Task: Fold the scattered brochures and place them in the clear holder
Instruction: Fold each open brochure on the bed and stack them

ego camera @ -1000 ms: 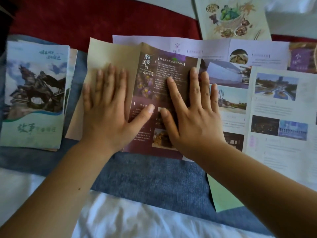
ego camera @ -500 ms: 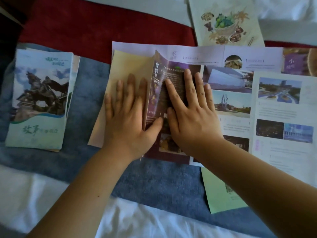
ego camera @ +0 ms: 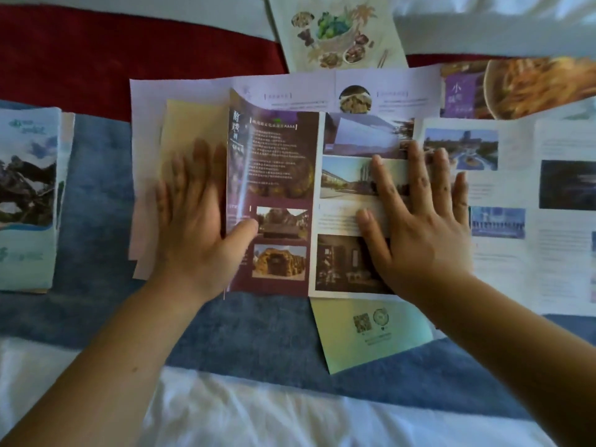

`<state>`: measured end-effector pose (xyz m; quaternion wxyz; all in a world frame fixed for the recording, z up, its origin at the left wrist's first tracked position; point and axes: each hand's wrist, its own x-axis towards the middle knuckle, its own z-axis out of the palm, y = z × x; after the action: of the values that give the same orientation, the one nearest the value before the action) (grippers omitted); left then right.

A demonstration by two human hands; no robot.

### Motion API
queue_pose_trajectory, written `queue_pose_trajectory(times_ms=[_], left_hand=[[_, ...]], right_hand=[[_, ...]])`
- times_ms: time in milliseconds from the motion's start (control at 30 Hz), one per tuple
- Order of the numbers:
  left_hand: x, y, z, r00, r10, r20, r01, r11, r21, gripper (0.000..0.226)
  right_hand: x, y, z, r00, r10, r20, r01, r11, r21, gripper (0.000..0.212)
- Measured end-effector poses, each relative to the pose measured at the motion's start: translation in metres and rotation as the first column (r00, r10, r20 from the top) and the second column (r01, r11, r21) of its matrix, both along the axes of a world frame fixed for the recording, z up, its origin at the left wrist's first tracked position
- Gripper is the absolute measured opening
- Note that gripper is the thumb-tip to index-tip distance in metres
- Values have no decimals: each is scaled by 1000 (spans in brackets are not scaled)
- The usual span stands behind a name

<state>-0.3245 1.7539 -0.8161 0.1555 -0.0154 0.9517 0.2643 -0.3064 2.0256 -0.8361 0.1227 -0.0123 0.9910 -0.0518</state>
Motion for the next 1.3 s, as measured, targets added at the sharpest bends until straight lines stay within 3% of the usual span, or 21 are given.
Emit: queue_pose_trajectory(times_ms=[100,300,467,600,733,933,1133,1300], left_hand=[[9,34,9,998,-60,-5,60,996,70,92],[16,82,9,993,-115,-13,115,993,21,88],[18,86,8,994,-107,-22,107,994,3,86],[21,96,12,985,-172,-20,172,985,26,85],[27,117,18,971,-238,-22,238,971,-11,85],[26,142,14,982,-188,11,188,977,-104,80],[31,161,1,984,-176,19,177,980,-88,75],[38,171,-14,978,-204,-40,188,951,-247,76]], right_hand=[[-1,-3,-3,1000,2,-1,-2,1000,-10,72],[-3,23,11,996,80,-39,-84,992,-92,65],[12,84,13,999,27,-38,-26,999,25,71],[23,89,1,999,27,-18,-26,999,19,71],[25,67,-5,999,-17,-38,17,1000,-12,70],[28,73,5,1000,7,-31,-10,995,-100,64],[56,108,12,991,-130,-11,130,991,-20,65],[60,100,5,991,-130,-18,129,991,-42,65]])
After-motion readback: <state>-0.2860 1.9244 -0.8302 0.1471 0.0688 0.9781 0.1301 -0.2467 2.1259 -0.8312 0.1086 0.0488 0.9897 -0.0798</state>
